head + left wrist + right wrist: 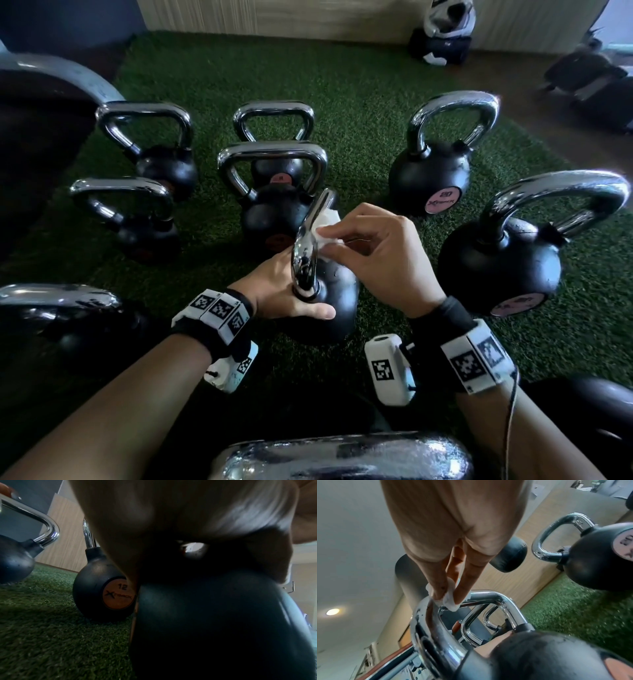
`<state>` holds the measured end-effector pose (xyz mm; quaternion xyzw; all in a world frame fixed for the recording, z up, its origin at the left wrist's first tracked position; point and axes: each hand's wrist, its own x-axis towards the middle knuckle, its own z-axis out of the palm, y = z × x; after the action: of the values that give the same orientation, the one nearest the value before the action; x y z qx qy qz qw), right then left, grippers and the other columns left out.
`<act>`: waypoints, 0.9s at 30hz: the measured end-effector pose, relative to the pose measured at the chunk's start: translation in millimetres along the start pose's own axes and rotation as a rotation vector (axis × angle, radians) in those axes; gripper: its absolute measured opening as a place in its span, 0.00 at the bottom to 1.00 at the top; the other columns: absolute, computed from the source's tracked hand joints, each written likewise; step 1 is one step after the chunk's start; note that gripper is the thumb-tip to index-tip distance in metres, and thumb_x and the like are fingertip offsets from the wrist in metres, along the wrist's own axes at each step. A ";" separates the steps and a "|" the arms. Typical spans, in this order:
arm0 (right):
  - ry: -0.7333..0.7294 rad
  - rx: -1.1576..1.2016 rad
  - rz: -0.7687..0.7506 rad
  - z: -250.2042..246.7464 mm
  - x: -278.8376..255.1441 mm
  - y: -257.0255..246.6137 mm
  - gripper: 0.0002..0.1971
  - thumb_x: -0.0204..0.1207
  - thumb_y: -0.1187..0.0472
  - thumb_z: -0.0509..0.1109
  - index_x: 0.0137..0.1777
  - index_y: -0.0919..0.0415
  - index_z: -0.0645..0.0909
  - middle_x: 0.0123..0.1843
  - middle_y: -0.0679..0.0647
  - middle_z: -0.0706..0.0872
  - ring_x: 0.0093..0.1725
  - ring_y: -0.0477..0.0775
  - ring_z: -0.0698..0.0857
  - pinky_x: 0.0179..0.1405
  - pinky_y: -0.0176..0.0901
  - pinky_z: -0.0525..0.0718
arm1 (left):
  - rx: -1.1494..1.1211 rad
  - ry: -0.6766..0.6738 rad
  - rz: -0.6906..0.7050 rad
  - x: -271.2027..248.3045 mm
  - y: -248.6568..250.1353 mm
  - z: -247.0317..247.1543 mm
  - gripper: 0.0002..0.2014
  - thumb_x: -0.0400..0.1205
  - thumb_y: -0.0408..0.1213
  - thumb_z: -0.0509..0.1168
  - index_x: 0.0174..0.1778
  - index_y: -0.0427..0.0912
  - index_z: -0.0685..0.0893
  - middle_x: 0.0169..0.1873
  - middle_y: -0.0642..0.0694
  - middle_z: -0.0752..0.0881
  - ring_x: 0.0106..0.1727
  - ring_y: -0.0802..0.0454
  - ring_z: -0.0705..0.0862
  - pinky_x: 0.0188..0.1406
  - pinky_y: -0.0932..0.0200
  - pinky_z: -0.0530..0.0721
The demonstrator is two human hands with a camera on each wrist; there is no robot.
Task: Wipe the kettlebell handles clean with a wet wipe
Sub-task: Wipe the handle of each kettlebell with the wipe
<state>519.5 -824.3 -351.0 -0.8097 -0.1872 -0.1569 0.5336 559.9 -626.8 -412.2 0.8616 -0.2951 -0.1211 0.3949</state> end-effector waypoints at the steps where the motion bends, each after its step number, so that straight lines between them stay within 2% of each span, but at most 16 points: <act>1: 0.002 0.053 0.019 -0.7 1.7 1.2 0.09 0.70 0.63 0.86 0.49 0.56 0.95 0.44 0.51 0.90 0.41 0.46 0.89 0.44 0.37 0.85 | 0.000 0.007 0.012 0.7 -0.4 -0.4 0.52 0.62 0.59 0.84 0.81 0.54 0.68 0.80 0.52 0.71 0.82 0.54 0.70 0.84 0.44 0.70; 3: -0.010 0.121 0.044 0.5 1.3 3.1 0.09 0.68 0.66 0.87 0.47 0.57 0.94 0.43 0.53 0.90 0.40 0.45 0.89 0.43 0.40 0.87 | 0.005 0.003 0.046 3.6 -3.2 -0.9 0.52 0.63 0.59 0.83 0.82 0.52 0.68 0.82 0.52 0.69 0.83 0.54 0.69 0.85 0.45 0.69; 6: -0.078 0.166 0.075 6.6 -13.0 5.7 0.09 0.67 0.69 0.87 0.44 0.61 0.93 0.41 0.51 0.91 0.39 0.44 0.90 0.42 0.35 0.86 | 0.120 -0.067 0.111 9.0 -7.9 -0.8 0.39 0.69 0.61 0.79 0.76 0.54 0.76 0.74 0.52 0.75 0.79 0.50 0.74 0.79 0.41 0.75; 8: -0.101 0.192 0.108 8.9 -20.2 7.2 0.09 0.67 0.70 0.87 0.43 0.60 0.93 0.42 0.52 0.93 0.42 0.51 0.94 0.45 0.42 0.89 | 0.178 -0.091 0.128 12.1 -10.5 0.0 0.37 0.72 0.63 0.76 0.75 0.52 0.77 0.72 0.52 0.76 0.77 0.49 0.74 0.77 0.40 0.76; 11: -0.094 0.195 0.139 7.6 -20.0 8.4 0.09 0.67 0.69 0.87 0.42 0.57 0.92 0.42 0.54 0.95 0.44 0.57 0.95 0.50 0.53 0.93 | 0.219 -0.095 0.149 15.7 -16.4 2.1 0.38 0.73 0.64 0.74 0.78 0.57 0.75 0.77 0.50 0.75 0.80 0.48 0.71 0.80 0.42 0.72; 14: -0.139 0.083 0.139 7.5 -20.9 13.1 0.10 0.64 0.67 0.89 0.40 0.56 0.92 0.40 0.51 0.95 0.41 0.49 0.95 0.48 0.48 0.94 | 0.258 -0.111 0.079 17.3 -25.4 5.7 0.39 0.68 0.71 0.73 0.74 0.58 0.79 0.75 0.52 0.74 0.78 0.50 0.73 0.78 0.44 0.75; 17: -0.193 -0.013 0.156 9.9 -23.7 18.5 0.11 0.63 0.66 0.90 0.40 0.55 0.92 0.39 0.48 0.94 0.40 0.43 0.94 0.47 0.40 0.92 | 0.206 -0.083 0.000 14.6 -32.6 7.1 0.45 0.63 0.76 0.75 0.76 0.64 0.77 0.78 0.59 0.70 0.79 0.58 0.71 0.78 0.48 0.77; 19: -0.219 -0.010 0.163 7.3 -22.3 19.5 0.10 0.65 0.66 0.89 0.44 0.57 0.93 0.41 0.49 0.95 0.42 0.43 0.94 0.49 0.41 0.93 | 0.164 -0.082 0.013 9.8 -30.6 7.8 0.44 0.63 0.73 0.76 0.76 0.64 0.77 0.78 0.58 0.72 0.79 0.59 0.71 0.78 0.47 0.77; 22: -0.243 0.045 0.205 0.3 -17.5 23.4 0.13 0.70 0.71 0.85 0.53 0.59 0.94 0.47 0.51 0.96 0.49 0.49 0.95 0.56 0.48 0.93 | 0.084 -0.070 0.053 0.3 -17.7 9.0 0.36 0.67 0.62 0.81 0.72 0.68 0.79 0.75 0.57 0.78 0.79 0.58 0.73 0.80 0.47 0.75; 24: -0.294 0.038 0.223 -1.8 -13.9 26.0 0.15 0.71 0.72 0.83 0.56 0.59 0.93 0.50 0.51 0.96 0.51 0.50 0.95 0.58 0.49 0.92 | 0.061 -0.039 0.094 -5.8 -13.8 11.8 0.37 0.67 0.58 0.84 0.73 0.68 0.79 0.74 0.59 0.79 0.79 0.57 0.74 0.80 0.49 0.75; 27: -0.462 -0.100 0.152 5.0 -13.4 24.5 0.10 0.73 0.70 0.80 0.50 0.55 0.92 0.44 0.40 0.93 0.47 0.38 0.91 0.56 0.43 0.90 | 0.017 0.016 0.086 -17.3 -15.2 17.9 0.46 0.63 0.55 0.88 0.78 0.60 0.75 0.74 0.53 0.78 0.78 0.57 0.76 0.79 0.52 0.76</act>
<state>519.5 -830.3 -378.7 -0.8612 -0.2348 0.0641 0.4462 544.6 -619.5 -435.8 0.8523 -0.3296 -0.0944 0.3950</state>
